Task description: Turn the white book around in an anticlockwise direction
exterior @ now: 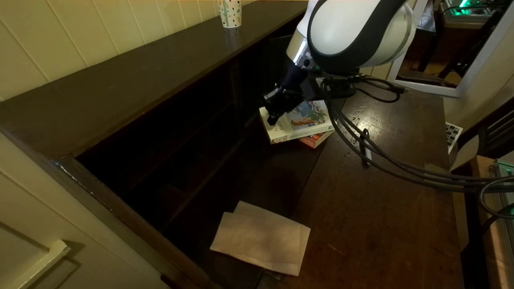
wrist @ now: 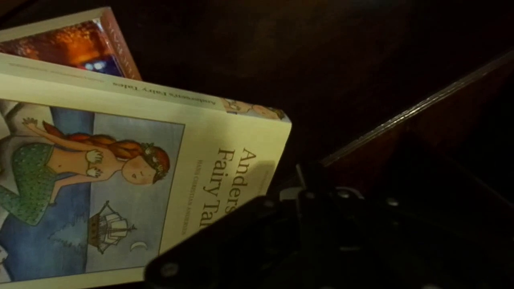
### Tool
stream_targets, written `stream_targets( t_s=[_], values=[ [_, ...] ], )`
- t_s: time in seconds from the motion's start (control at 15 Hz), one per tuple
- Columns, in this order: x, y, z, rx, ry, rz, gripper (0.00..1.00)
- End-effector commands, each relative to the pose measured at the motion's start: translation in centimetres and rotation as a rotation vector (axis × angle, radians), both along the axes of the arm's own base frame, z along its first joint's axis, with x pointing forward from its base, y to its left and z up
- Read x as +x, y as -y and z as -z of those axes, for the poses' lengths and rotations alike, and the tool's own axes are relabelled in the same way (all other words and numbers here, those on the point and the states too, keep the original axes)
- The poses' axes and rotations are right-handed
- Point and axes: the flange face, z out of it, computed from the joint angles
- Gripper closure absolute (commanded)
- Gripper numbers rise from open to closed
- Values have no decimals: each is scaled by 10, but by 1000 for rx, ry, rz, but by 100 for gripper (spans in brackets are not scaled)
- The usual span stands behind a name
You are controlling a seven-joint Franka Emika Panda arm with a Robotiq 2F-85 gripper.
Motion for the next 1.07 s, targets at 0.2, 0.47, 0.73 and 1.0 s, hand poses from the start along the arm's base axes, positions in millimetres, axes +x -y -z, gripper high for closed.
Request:
stream_targets(
  t_s=[0.2,0.47,0.73,1.0],
  values=[
    [25,7,27,27,33,-48,100],
    [33,8,37,49,31,-56,100],
    [34,9,55,64,-1,-69,100],
    [32,10,61,80,-34,-71,100]
  ],
)
